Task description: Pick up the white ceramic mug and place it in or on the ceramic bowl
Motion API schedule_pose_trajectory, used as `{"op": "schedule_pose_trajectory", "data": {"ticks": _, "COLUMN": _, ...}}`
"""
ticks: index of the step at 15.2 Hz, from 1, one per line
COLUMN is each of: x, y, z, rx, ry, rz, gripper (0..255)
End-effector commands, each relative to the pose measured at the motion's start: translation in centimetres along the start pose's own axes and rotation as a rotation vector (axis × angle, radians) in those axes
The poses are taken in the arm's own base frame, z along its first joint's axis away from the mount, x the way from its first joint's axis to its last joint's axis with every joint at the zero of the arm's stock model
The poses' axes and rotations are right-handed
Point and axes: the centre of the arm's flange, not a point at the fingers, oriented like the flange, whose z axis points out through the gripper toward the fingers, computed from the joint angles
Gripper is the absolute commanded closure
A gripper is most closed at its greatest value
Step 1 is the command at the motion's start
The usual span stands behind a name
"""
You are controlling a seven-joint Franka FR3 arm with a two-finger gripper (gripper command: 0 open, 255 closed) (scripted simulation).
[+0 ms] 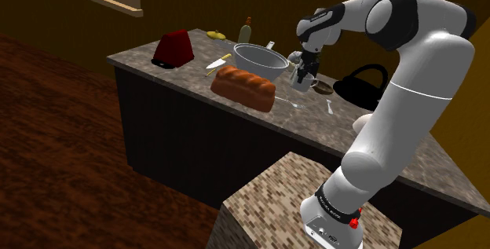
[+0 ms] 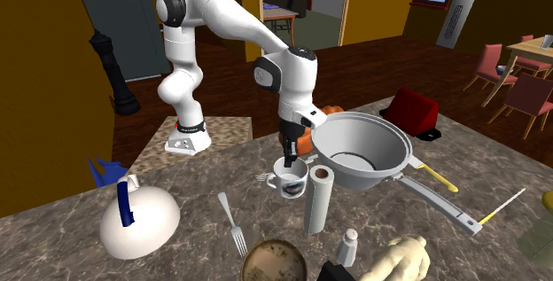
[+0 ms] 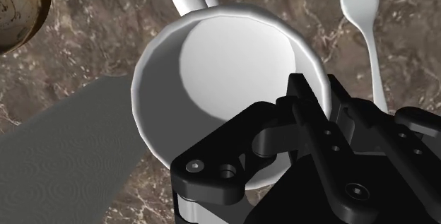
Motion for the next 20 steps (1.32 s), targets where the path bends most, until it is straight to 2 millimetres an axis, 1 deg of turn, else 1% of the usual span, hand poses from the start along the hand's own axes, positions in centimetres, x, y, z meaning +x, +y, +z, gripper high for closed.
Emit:
{"op": "schedule_pose_trajectory", "data": {"ticks": 1, "x": -0.2, "y": 0.0, "z": -1.0, "rx": 0.000, "ry": 0.000, "rz": 0.000, "gripper": 255}}
{"op": "schedule_pose_trajectory", "data": {"ticks": 11, "x": -0.6, "y": 0.3, "z": -6.3, "rx": 0.000, "ry": 0.000, "rz": 0.000, "gripper": 255}}
{"op": "schedule_pose_trajectory", "data": {"ticks": 20, "x": -4.8, "y": 11.4, "z": -6.4, "rx": 0.000, "ry": 0.000, "rz": 0.000, "gripper": 255}}
